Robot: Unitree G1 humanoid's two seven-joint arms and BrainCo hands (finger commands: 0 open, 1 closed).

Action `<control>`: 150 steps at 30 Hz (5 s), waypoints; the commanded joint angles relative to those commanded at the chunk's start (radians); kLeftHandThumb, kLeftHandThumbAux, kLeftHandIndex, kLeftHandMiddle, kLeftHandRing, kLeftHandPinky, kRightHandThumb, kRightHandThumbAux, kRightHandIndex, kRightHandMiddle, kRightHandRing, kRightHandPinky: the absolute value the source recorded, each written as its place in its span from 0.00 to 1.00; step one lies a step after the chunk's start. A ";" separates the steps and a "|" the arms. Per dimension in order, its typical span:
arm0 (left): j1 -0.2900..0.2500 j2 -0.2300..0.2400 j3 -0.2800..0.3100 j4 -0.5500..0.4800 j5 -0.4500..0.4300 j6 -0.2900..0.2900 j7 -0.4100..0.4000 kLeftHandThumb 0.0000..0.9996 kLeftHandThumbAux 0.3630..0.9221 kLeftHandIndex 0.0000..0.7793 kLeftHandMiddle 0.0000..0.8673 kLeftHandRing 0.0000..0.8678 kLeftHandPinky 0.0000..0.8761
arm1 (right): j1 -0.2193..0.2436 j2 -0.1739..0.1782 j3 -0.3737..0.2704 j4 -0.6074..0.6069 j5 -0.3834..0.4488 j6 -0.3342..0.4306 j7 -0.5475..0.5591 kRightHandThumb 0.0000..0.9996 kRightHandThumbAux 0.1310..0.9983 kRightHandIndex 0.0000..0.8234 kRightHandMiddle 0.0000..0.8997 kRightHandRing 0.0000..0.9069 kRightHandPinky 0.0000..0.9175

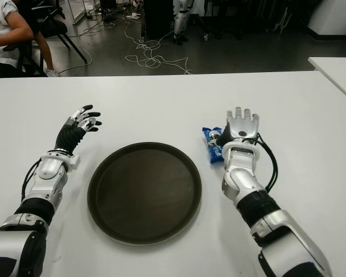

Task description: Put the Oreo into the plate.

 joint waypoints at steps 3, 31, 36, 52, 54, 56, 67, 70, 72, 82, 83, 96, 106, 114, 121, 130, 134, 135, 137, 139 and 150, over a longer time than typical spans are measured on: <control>0.001 0.000 0.001 -0.002 -0.002 0.002 -0.001 0.71 0.28 0.20 0.31 0.36 0.35 | -0.003 -0.001 0.003 0.003 0.002 0.006 0.004 0.00 0.45 0.00 0.00 0.00 0.03; 0.002 -0.003 0.004 -0.004 -0.011 0.004 -0.024 0.70 0.30 0.20 0.29 0.35 0.36 | -0.024 0.002 0.006 0.088 0.021 -0.034 -0.015 0.00 0.51 0.00 0.01 0.03 0.07; 0.002 -0.004 0.004 -0.003 -0.011 0.002 -0.022 0.69 0.32 0.19 0.29 0.35 0.35 | -0.027 0.003 0.005 0.097 0.025 -0.042 -0.015 0.00 0.52 0.00 0.01 0.04 0.08; 0.005 -0.006 -0.002 -0.014 0.000 0.004 -0.002 0.67 0.33 0.19 0.29 0.34 0.36 | -0.049 -0.002 0.020 0.177 0.034 -0.123 -0.036 0.00 0.57 0.09 0.10 0.14 0.20; 0.004 -0.006 -0.003 -0.012 0.002 0.005 0.001 0.68 0.32 0.19 0.29 0.34 0.35 | -0.050 -0.001 0.019 0.184 0.035 -0.130 -0.043 0.00 0.57 0.10 0.11 0.16 0.21; 0.004 -0.006 -0.002 -0.010 0.001 0.006 0.002 0.69 0.30 0.19 0.29 0.34 0.34 | -0.051 0.000 0.019 0.189 0.036 -0.136 -0.050 0.00 0.57 0.11 0.12 0.16 0.22; -0.001 -0.005 -0.004 -0.003 0.002 0.006 -0.003 0.67 0.28 0.20 0.29 0.35 0.37 | -0.056 0.001 0.018 0.217 0.044 -0.170 -0.066 0.00 0.57 0.12 0.14 0.18 0.24; -0.001 -0.005 -0.006 -0.004 0.005 0.004 0.000 0.67 0.29 0.20 0.29 0.35 0.37 | -0.057 0.001 0.017 0.225 0.046 -0.179 -0.073 0.00 0.57 0.13 0.15 0.19 0.24; 0.000 -0.006 -0.007 -0.006 0.006 0.004 0.000 0.68 0.29 0.20 0.29 0.35 0.37 | -0.058 0.001 0.016 0.228 0.048 -0.183 -0.076 0.00 0.57 0.13 0.14 0.19 0.24; 0.002 -0.010 -0.004 -0.016 -0.003 0.013 -0.003 0.68 0.31 0.20 0.28 0.36 0.40 | -0.060 0.001 -0.004 0.240 0.089 -0.226 -0.064 0.00 0.59 0.13 0.16 0.20 0.26; 0.002 -0.011 -0.004 -0.017 -0.004 0.016 -0.004 0.70 0.31 0.21 0.28 0.36 0.39 | -0.060 0.001 -0.010 0.241 0.100 -0.237 -0.057 0.00 0.60 0.14 0.15 0.19 0.25; 0.012 -0.011 -0.009 -0.044 0.002 0.033 0.005 0.69 0.30 0.21 0.30 0.36 0.40 | -0.077 0.001 -0.071 0.267 0.236 -0.318 0.054 0.00 0.61 0.10 0.08 0.12 0.17; 0.016 -0.015 -0.005 -0.051 -0.009 0.034 0.003 0.71 0.33 0.19 0.28 0.35 0.38 | -0.111 0.011 -0.095 0.347 0.300 -0.344 0.085 0.00 0.62 0.18 0.15 0.19 0.25; 0.017 -0.015 -0.004 -0.049 -0.011 0.031 0.005 0.73 0.33 0.20 0.28 0.37 0.39 | -0.132 0.015 -0.095 0.394 0.324 -0.350 0.094 0.00 0.61 0.18 0.16 0.18 0.22; 0.021 -0.015 -0.002 -0.054 -0.017 0.024 -0.003 0.74 0.35 0.19 0.28 0.38 0.38 | -0.144 0.023 -0.100 0.419 0.333 -0.346 0.088 0.00 0.60 0.17 0.16 0.18 0.21; 0.025 -0.013 -0.004 -0.058 -0.018 0.020 -0.005 0.71 0.36 0.19 0.28 0.36 0.36 | -0.152 0.025 -0.103 0.434 0.341 -0.340 0.091 0.00 0.62 0.16 0.15 0.15 0.15; 0.026 -0.012 -0.005 -0.059 -0.017 0.018 -0.005 0.71 0.33 0.19 0.28 0.36 0.37 | -0.152 0.022 -0.101 0.436 0.344 -0.342 0.090 0.00 0.62 0.14 0.13 0.13 0.13; 0.027 -0.012 -0.006 -0.060 -0.016 0.019 -0.005 0.71 0.33 0.19 0.28 0.35 0.37 | -0.152 0.021 -0.100 0.437 0.344 -0.343 0.089 0.00 0.62 0.13 0.12 0.13 0.13; 0.028 -0.012 -0.006 -0.062 -0.016 0.020 -0.003 0.71 0.32 0.19 0.28 0.36 0.38 | -0.152 0.020 -0.098 0.439 0.345 -0.346 0.087 0.00 0.62 0.13 0.12 0.12 0.12; 0.030 -0.013 -0.007 -0.065 -0.014 0.019 -0.001 0.71 0.31 0.20 0.29 0.36 0.39 | -0.152 0.017 -0.095 0.440 0.345 -0.350 0.087 0.00 0.61 0.13 0.11 0.11 0.11; 0.036 -0.015 -0.010 -0.078 -0.010 0.024 0.008 0.69 0.33 0.19 0.27 0.35 0.37 | -0.149 0.006 -0.101 0.453 0.365 -0.386 0.087 0.00 0.59 0.18 0.16 0.15 0.13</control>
